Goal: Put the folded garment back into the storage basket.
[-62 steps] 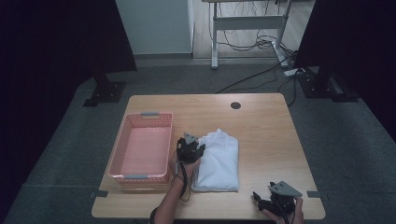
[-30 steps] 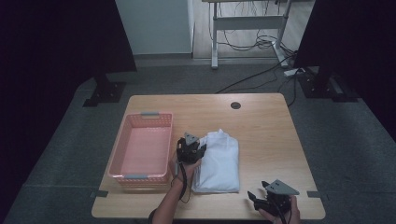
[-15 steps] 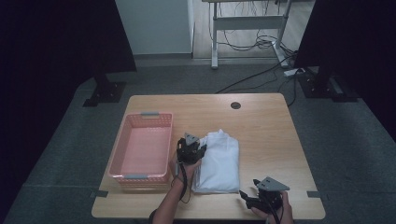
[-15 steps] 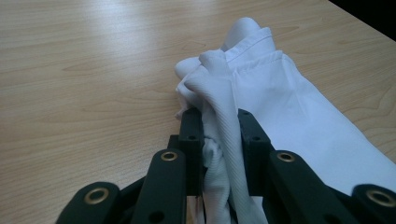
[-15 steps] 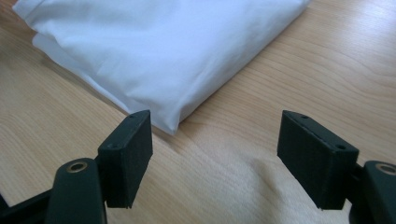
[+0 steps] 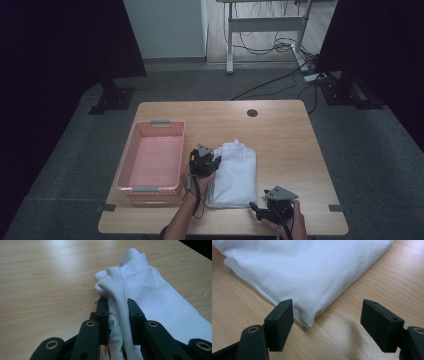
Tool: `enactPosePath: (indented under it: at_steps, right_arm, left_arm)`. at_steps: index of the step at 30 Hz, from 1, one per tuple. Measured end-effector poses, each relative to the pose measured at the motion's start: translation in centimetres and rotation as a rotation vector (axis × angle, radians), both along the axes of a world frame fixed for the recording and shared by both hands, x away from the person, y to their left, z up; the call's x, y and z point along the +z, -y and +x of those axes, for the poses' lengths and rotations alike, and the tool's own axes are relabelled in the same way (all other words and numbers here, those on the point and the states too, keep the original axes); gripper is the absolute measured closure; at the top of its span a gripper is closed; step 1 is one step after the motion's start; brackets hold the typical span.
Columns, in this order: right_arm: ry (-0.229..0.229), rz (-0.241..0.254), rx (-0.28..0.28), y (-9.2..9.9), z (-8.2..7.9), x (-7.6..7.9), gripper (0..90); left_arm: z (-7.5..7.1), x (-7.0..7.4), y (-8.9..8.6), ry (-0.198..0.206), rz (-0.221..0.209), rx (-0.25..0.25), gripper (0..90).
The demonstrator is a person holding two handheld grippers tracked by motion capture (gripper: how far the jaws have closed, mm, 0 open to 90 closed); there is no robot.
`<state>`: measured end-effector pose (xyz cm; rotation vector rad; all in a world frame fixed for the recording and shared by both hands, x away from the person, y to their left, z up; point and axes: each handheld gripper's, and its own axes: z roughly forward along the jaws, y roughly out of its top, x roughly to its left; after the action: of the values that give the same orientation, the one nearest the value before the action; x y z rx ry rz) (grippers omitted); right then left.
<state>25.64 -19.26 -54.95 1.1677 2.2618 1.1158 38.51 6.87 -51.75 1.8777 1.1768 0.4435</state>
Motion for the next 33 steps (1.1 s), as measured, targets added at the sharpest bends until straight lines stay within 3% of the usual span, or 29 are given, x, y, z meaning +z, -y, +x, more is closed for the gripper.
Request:
enactPosePath:
  at_steps: [24, 33]
  right_arm:
    - [-0.014, -0.059, 0.006, -3.0, 1.3, -0.8, 23.6]
    - [-0.014, -0.05, 0.008, -3.2, 1.4, -0.9, 24.8]
  left_arm:
    - [-0.4, 0.0, -0.2, 0.002, -0.019, 0.001, 74.6]
    - [-0.5, 0.0, -0.3, 0.004, -0.027, 0.0, 74.7]
